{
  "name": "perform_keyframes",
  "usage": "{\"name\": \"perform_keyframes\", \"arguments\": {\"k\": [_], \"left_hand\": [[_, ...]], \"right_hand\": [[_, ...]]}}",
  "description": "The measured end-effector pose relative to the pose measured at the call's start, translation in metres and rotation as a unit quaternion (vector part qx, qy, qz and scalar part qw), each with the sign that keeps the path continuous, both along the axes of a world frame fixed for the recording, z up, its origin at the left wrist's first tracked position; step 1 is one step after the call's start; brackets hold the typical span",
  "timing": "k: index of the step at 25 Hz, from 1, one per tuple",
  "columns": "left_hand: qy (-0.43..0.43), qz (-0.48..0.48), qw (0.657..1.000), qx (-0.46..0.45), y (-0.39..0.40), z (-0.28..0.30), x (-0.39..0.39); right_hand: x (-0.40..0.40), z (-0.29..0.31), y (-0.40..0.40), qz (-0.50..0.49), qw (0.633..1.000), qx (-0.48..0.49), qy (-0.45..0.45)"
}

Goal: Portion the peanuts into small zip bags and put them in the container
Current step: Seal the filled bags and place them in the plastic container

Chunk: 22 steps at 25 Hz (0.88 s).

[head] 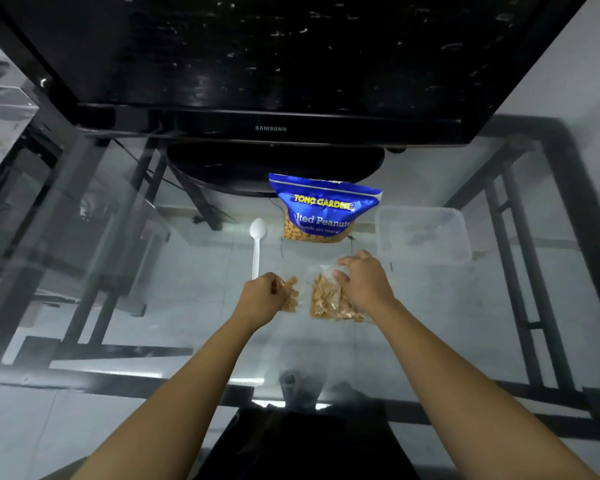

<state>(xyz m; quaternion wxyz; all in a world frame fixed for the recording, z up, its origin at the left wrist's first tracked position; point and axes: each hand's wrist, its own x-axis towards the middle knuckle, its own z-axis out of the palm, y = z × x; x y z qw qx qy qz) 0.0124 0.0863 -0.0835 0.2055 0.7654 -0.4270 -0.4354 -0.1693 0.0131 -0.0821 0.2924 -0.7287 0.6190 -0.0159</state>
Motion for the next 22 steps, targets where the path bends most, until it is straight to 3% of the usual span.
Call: {"name": "perform_keyframes", "arguments": {"k": [5,7,9,11,13,17,19,22], "left_hand": [[-0.182,-0.042,0.982,-0.012,0.003,-0.002,-0.006],[-0.218,-0.061,0.972,-0.055,0.004,0.003,-0.01],[-0.144,-0.067,0.978,-0.135,-0.002,0.011,-0.014],[-0.029,-0.111,0.984,-0.136,-0.012,0.02,-0.02],[0.02,-0.149,0.98,-0.128,-0.017,0.025,-0.025],[0.139,-0.11,0.973,-0.148,-0.019,0.043,-0.028],[0.143,-0.122,0.97,-0.154,-0.023,0.058,-0.027],[0.073,-0.156,0.969,-0.177,-0.035,0.082,-0.033]], "right_hand": [[0.002,0.004,0.004,-0.016,0.997,-0.061,-0.054],[-0.001,0.011,0.008,0.003,0.995,-0.07,-0.076],[-0.003,0.019,0.014,0.017,0.99,-0.08,-0.111],[-0.005,0.024,0.02,0.006,0.987,-0.067,-0.148],[-0.006,0.03,0.029,-0.052,0.977,-0.013,-0.206],[-0.014,0.046,0.039,-0.147,0.919,0.057,-0.361],[-0.017,0.057,0.037,-0.152,0.907,0.036,-0.391],[-0.015,0.074,0.031,-0.17,0.899,0.01,-0.404]]}}
